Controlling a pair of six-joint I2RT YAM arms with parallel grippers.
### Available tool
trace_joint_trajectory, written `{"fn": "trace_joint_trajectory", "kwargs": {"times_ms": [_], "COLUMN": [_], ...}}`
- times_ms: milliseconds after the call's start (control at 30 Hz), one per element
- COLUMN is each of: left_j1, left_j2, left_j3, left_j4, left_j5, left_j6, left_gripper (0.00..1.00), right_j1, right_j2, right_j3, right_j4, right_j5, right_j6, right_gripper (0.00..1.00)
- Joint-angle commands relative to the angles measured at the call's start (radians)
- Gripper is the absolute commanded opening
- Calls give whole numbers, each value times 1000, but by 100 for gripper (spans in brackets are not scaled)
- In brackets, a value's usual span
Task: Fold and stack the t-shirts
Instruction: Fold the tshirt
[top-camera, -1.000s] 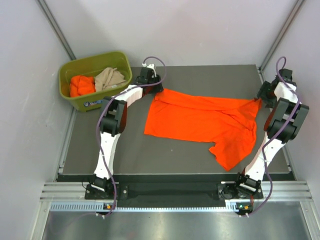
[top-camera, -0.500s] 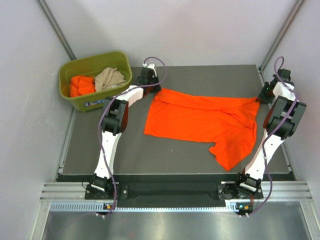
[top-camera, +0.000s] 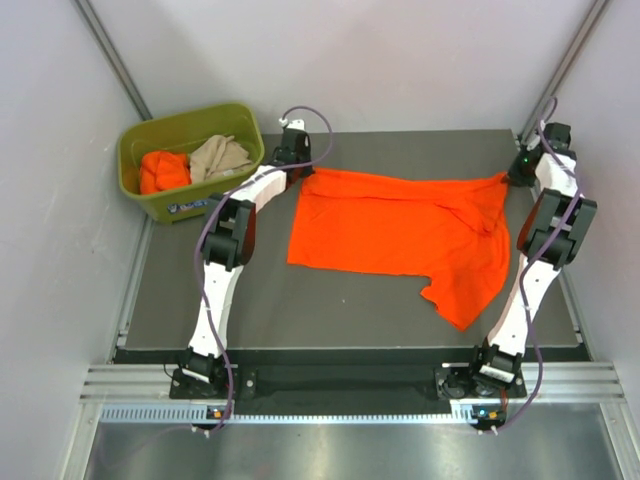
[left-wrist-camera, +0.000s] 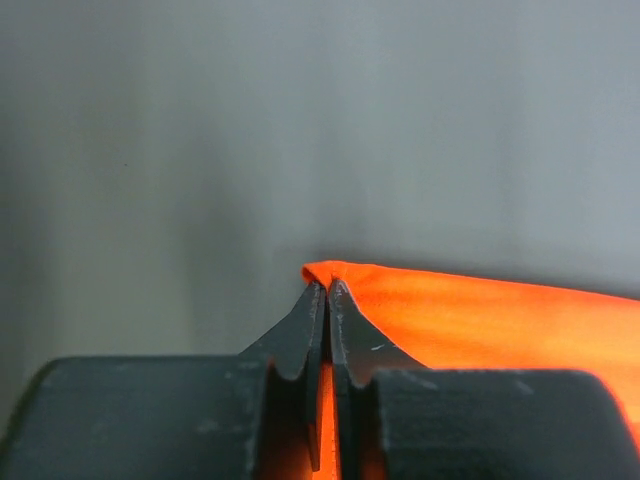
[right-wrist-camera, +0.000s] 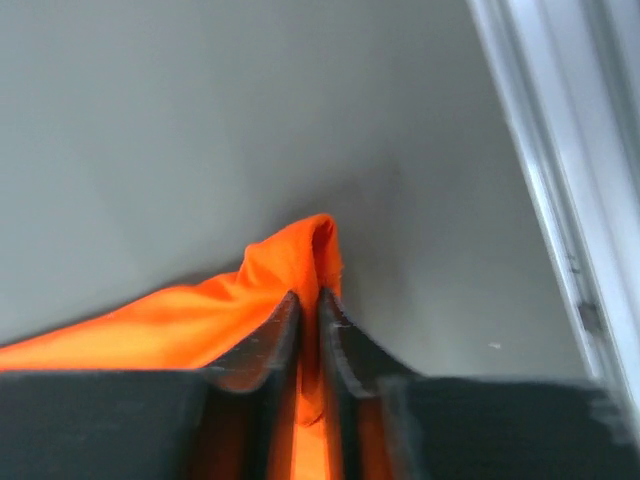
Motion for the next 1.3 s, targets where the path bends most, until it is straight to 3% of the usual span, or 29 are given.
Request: {"fn": "trace_joint_trajectory", "kwargs": {"times_ms": [0, 33, 100, 133, 167, 233, 267, 300, 533, 667, 833, 867, 900, 1000, 1133, 1267], "left_j1": [18, 17, 14, 6, 3, -6, -9, -12, -20, -20, -20, -20, -20, -25, -32, -32], "left_j2": [-37, -39, -50, -57, -65, -97, -122, -132, -232, -298, -321, -321, -318, -314, -304, -283], "left_j3": [45, 42, 26, 20, 2, -20, -35, -41, -69, -103, -115, -118, -121, -150, -193, -186], "left_j4": [-4, -6, -10, -15, -19, -26, -39, -47, -153, -168, -222, -226, -230, -222, -197, -213], "left_j5": [5, 24, 50, 49, 46, 26, 21, 13, -73, -45, 54, 90, 160, 239, 272, 282], "left_j6": [25, 18, 8, 6, 5, -2, -3, -3, -17, -37, -71, -78, -80, -107, -137, -152], "left_gripper": [8, 16, 29, 37, 52, 64, 76, 81, 83, 80, 69, 62, 55, 49, 47, 47], "right_j1": [8, 8, 8, 8, 8, 8, 8, 8, 77, 150, 176, 186, 192, 200, 200, 215], "right_j2": [15, 11, -6, -14, -23, -58, -90, -109, -258, -281, -238, -229, -226, -201, -184, -131], "right_j3": [81, 79, 84, 90, 93, 99, 98, 95, -5, -54, -66, -71, -74, -79, -102, -97], "right_j4": [3, -7, -41, -56, -73, -127, -145, -177, -256, -244, -233, -225, -222, -222, -196, -216], "right_j5": [3, 15, 46, 56, 72, 124, 162, 179, 336, 261, 97, 81, 84, 78, 44, -37], "right_j6": [6, 10, 12, 12, 10, 3, -6, -11, -46, -57, -34, -33, -34, -37, -37, -31], "right_gripper": [16, 25, 30, 42, 50, 66, 69, 73, 80, 81, 61, 58, 47, 40, 44, 55]}}
